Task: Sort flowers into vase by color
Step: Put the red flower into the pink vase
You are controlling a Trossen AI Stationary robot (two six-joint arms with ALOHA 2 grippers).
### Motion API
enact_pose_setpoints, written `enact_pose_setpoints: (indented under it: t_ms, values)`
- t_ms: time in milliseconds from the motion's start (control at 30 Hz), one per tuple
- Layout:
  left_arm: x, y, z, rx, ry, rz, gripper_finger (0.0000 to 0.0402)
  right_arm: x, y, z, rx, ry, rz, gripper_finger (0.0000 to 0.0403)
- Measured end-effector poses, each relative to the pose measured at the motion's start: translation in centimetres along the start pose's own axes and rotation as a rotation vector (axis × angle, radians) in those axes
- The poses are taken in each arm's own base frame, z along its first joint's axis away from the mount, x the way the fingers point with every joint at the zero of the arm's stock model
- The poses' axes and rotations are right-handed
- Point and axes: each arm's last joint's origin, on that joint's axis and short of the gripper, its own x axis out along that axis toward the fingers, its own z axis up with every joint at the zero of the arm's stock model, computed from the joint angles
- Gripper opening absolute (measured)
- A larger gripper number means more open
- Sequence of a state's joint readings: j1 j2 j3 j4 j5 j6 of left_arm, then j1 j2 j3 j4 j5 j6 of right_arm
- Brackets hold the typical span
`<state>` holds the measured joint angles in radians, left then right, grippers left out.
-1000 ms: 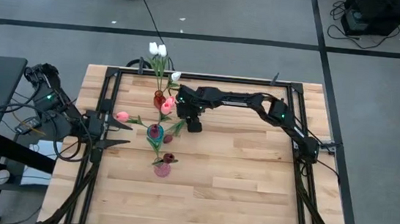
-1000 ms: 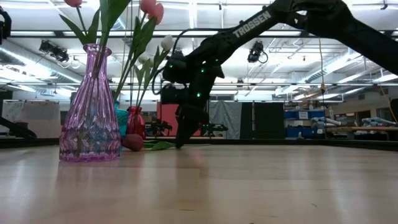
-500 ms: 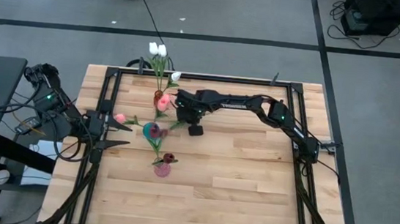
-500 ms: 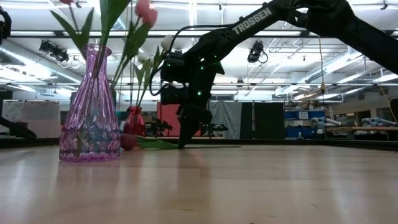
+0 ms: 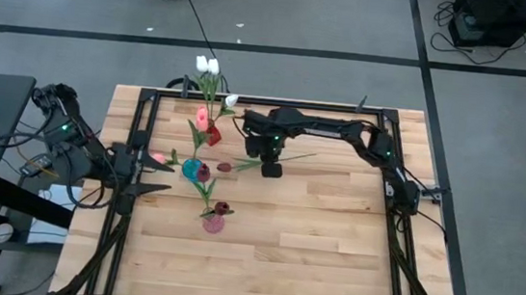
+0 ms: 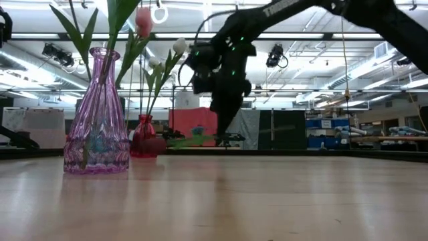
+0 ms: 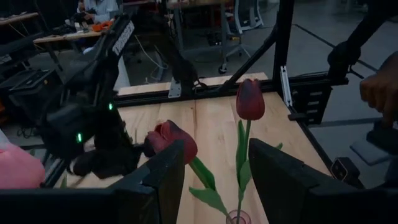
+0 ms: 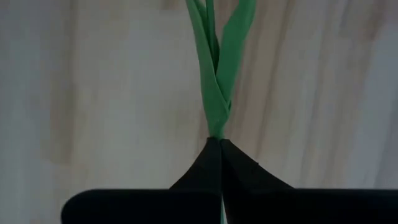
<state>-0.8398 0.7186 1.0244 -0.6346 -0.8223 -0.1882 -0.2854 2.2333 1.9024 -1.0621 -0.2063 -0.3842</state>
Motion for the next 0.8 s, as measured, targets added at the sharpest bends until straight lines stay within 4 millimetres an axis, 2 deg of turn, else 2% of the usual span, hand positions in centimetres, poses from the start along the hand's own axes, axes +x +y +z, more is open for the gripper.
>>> enact_pose_setpoints:
  t_ms: [133,233,400,567,633,800]
  values:
    - [-0.8,0.6,1.3,-0.037,-0.026,-0.017,0.0183,-2.5,1.1,-0.5,-0.003,-0.105,-0.008,0.0002]
    - [-1.3,0.9,2.0,-0.046,-0.034,-0.05,0.0183,-3.5,2.2,-1.6,0.0,-0.175,-0.025,0.0002]
    - [-1.7,1.5,1.9,0.007,0.009,-0.014,0.0183,-5.3,4.4,-4.1,0.014,-0.371,-0.048,0.0001]
    - [-1.7,1.5,1.8,0.018,0.014,0.001,0.0183,-4.5,5.6,-6.8,0.066,-0.4,-0.08,0.0015]
    - [-1.7,1.5,1.8,0.038,0.011,0.002,0.0183,-4.0,5.8,-7.0,0.097,-0.383,-0.127,0.0036]
    - [-1.7,1.6,2.0,0.075,-0.01,0.045,0.0183,-0.4,5.1,-6.7,0.135,-0.259,-0.136,0.0098]
